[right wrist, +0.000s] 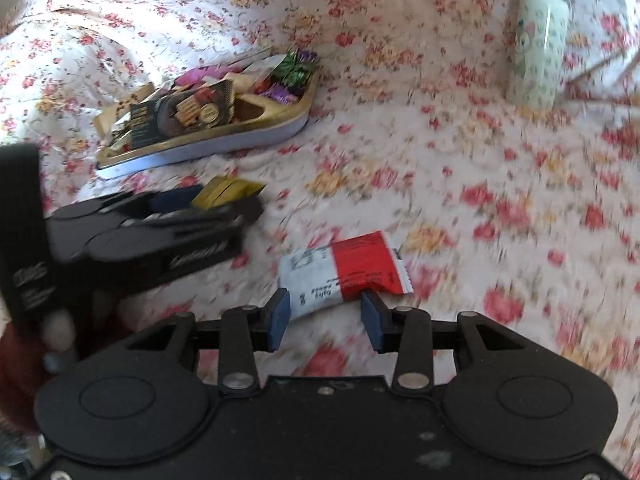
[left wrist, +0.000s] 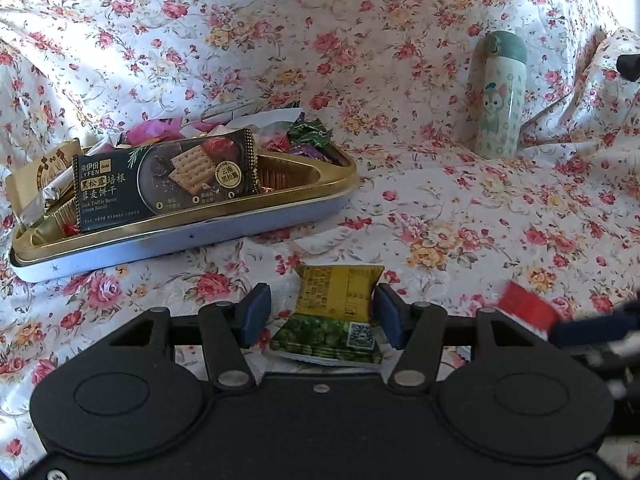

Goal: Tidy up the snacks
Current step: 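Grasp the red-white packet with the right gripper while the left gripper closes on the yellow-green packet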

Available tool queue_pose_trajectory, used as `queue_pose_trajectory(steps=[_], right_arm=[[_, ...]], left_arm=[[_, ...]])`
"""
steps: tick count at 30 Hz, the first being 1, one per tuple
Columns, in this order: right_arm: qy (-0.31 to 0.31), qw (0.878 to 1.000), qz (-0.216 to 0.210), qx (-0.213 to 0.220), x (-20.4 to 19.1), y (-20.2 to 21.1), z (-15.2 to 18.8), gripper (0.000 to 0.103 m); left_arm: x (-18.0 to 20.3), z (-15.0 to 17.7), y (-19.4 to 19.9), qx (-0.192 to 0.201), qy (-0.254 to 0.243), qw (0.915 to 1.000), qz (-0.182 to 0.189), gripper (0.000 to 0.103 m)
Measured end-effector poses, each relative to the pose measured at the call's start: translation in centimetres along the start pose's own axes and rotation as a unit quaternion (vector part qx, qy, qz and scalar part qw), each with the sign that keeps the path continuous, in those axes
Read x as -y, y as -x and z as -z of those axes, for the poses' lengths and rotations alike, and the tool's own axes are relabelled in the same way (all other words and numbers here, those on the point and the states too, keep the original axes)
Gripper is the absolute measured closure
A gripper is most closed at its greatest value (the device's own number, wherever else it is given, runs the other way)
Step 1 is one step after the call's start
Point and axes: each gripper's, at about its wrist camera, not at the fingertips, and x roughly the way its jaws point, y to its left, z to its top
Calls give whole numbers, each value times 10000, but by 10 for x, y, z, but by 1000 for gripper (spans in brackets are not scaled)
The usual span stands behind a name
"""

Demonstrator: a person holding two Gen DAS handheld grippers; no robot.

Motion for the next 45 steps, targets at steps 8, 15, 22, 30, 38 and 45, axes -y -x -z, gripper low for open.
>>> queue_pose_trajectory(steps=[8, 15, 22, 30, 38, 45], right_arm=[[397, 9942, 910, 409, 24, -16, -25, 55], [-918, 9940, 553, 232, 44, -15, -26, 52], [-1222, 9892, 727, 347, 27, -29, -40, 40], [-201, 9917, 1181, 463, 9, -39, -36, 55], [1119, 9893, 568, 741, 30, -21, -18, 60], [1515, 9823, 349, 1045, 42, -22, -8, 59]], left_arm=[[0, 0, 0, 0, 2, 10000, -5, 40], [0, 0, 0, -1, 3, 10000, -9, 40], [0, 0, 0, -4, -6, 10000, -46, 40], [-1, -1, 0, -4, 3, 10000, -47, 40], [0, -1, 0, -4, 5, 10000, -51, 40], [0, -1, 0, -7, -8, 10000, -68, 40]])
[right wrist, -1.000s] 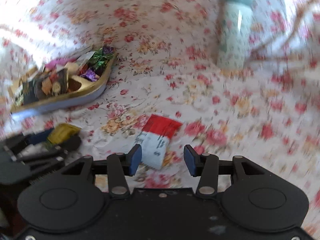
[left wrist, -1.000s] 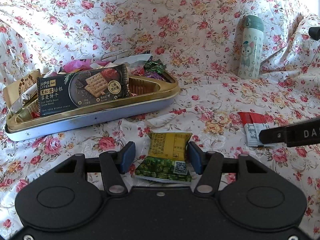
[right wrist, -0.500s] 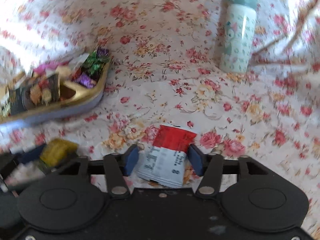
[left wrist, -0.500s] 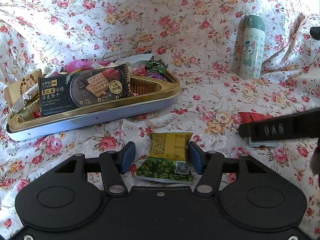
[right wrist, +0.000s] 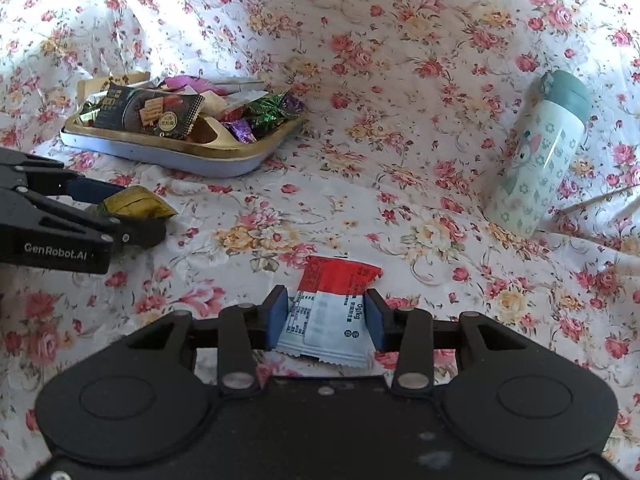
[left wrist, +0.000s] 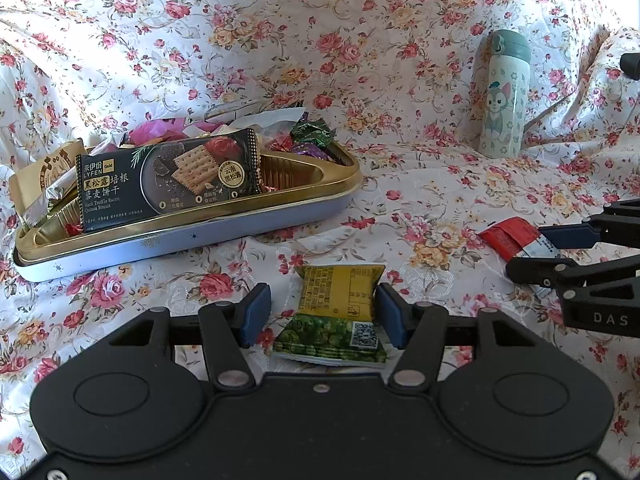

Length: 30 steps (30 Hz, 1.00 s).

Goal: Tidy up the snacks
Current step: 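Grasp the red-white packet with the right gripper while the left gripper closes on the yellow-green packet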

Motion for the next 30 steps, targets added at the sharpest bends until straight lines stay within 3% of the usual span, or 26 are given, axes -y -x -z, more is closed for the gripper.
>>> queue_pose_trajectory(steps=[11, 23, 30], right_arm=[[-576, 9982, -70, 178, 8, -5, 8, 57], [-524, 9984, -2, 188, 5, -5, 8, 58], [-541, 9984, 1, 190, 6, -6, 8, 58]], left_arm=[[1, 0, -1, -14, -42, 10000, -66, 38], [4, 0, -1, -26, -112, 9998, -130, 38], [13, 0, 2, -29, -220, 9995, -223, 54]])
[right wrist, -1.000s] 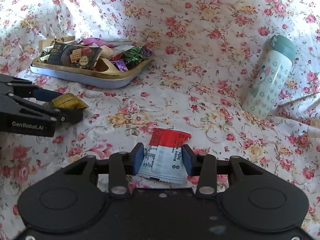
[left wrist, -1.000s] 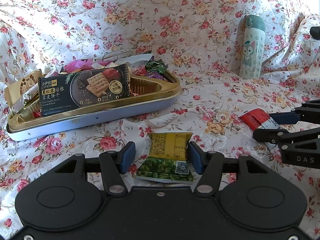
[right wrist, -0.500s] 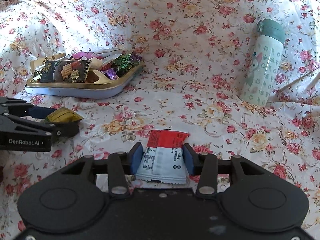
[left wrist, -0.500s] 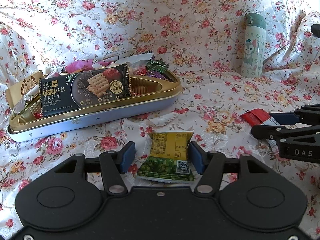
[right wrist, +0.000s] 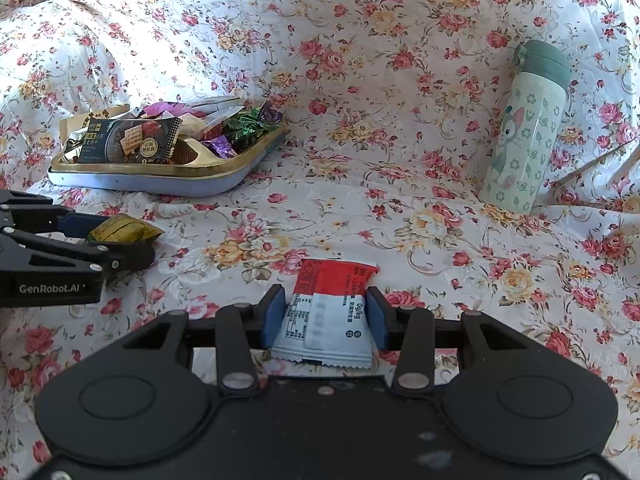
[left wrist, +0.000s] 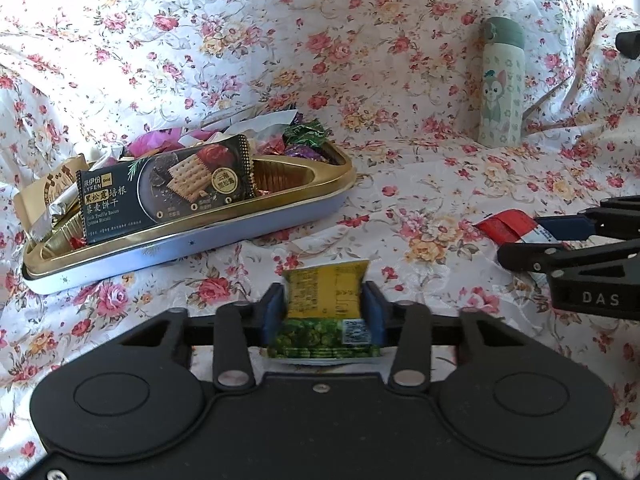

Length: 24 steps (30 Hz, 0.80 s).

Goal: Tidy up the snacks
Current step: 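Grasp the red-white packet with the right gripper while the left gripper closes on the yellow-green packet, then carry the yellow-green and red-white packets over the gold tin tray with both grippers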

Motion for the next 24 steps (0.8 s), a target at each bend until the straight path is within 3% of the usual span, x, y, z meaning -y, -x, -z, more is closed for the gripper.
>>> queue_pose_trajectory(steps=[5, 11, 17, 24], right_arm=[[14, 10000, 21, 5, 0, 0, 0, 58], [10, 10000, 24, 10, 0, 0, 0, 58], [3, 10000, 28, 14, -1, 0, 0, 59], [4, 10000, 34, 19, -1, -1, 0, 59]], left_arm=[[-1, -4, 3, -139, 390, 9991, -105, 59], [3, -16, 23, -113, 363, 9983, -435, 59], [16, -27, 66, -46, 215, 9966, -788, 59], [36, -9, 134, 101, 218, 9976, -655, 59]])
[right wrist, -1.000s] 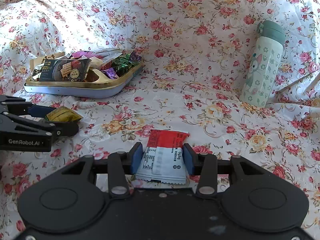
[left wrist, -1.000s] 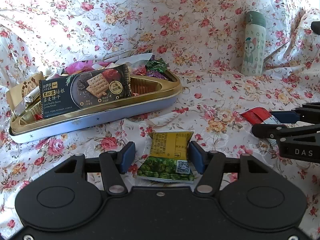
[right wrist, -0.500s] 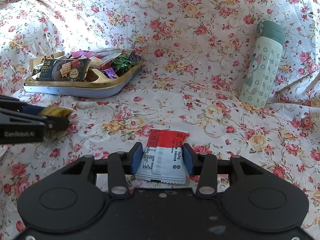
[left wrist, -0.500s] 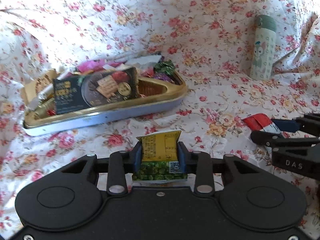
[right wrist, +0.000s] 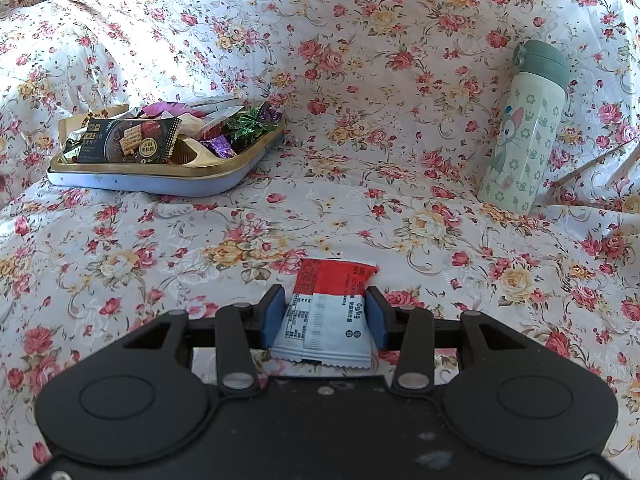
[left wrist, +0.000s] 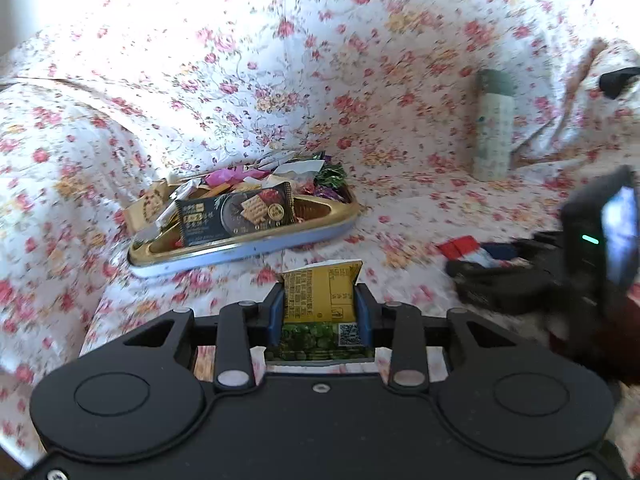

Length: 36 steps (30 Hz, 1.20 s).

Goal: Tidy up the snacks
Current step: 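Carry the yellow-green and red-white packets over the gold tin tray with both grippers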

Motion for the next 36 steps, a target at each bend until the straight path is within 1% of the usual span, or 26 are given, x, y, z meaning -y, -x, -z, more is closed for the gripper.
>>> queue_pose_trajectory(steps=[5, 9, 12, 13, 16, 18, 23, 27, 29, 30, 32, 36], right_arm=[[-26, 10000, 6, 19, 0, 0, 0, 60], [-145, 9999, 28, 84, 3, 3, 1, 62], [-486, 9987, 23, 140, 13, 5, 2, 64], [-624, 9979, 2, 169, 18, 6, 3, 67], [-1054, 9942, -57, 186, 31, 6, 5, 67], [-1163, 9930, -71, 190, 33, 6, 6, 67], [-830, 9964, 152, 109, 20, 3, 2, 63], [-301, 9983, 503, 2, 3, 0, 0, 61], [-45, 9980, 629, 1, -4, 0, -1, 62], [28, 9979, 641, 1, -6, 0, -1, 64], [91, 9979, 646, -21, -7, 1, -2, 66], [-120, 9988, 456, -124, 2, 5, -6, 68]], left_arm=[[-5, 22, 40, -146, 447, 9988, 118, 59], [-8, 45, 57, -303, 702, 9971, -61, 59], [-12, 61, 63, -480, 919, 9946, -100, 59], [-14, 66, 64, -566, 1003, 9933, -90, 59], [-16, 77, 64, -748, 1103, 9910, -93, 59], [-16, 81, 63, -836, 1100, 9904, -95, 59], [-18, 86, 65, -864, 1097, 9902, -75, 59], [-18, 86, 64, -866, 1103, 9901, -20, 59], [-17, 87, 62, -891, 1086, 9901, 2, 59], [-17, 87, 61, -907, 1095, 9898, 14, 59], [-18, 87, 61, -930, 1134, 9892, 57, 59], [-20, 86, 66, -874, 1153, 9894, 78, 59]])
